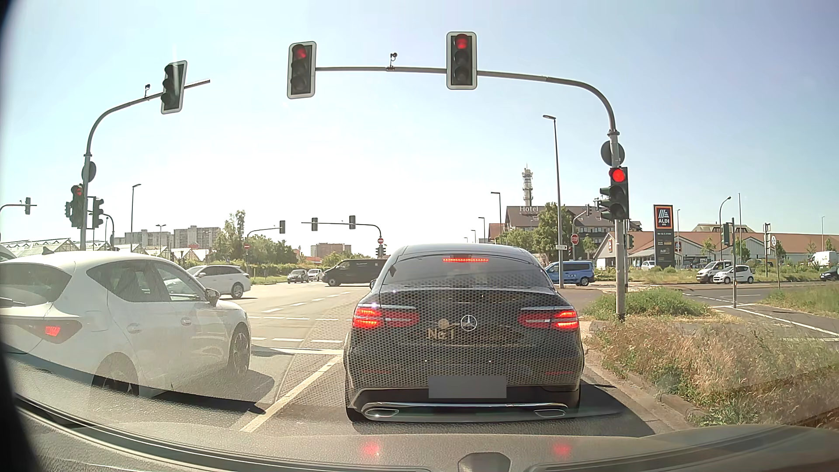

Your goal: Follow the waypoints while adhering to traffic rules and regulations

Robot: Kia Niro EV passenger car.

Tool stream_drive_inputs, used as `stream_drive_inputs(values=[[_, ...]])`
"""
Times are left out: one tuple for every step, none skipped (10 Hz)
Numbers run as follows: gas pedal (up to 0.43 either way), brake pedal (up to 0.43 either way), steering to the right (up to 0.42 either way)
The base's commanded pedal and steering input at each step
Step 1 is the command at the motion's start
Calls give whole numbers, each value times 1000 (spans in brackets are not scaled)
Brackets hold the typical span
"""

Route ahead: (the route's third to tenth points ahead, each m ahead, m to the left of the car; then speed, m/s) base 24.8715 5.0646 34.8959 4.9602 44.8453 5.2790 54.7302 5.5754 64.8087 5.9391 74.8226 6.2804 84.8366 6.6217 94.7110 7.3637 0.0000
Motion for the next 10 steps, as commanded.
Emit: stream_drive_inputs(values=[[0, 250, -1], [0, 250, -1], [0, 250, -1], [0, 250, -1], [0, 250, -1], [0, 250, -1], [0, 250, -1], [0, 250, -1], [0, 250, -1], [0, 250, 0]])
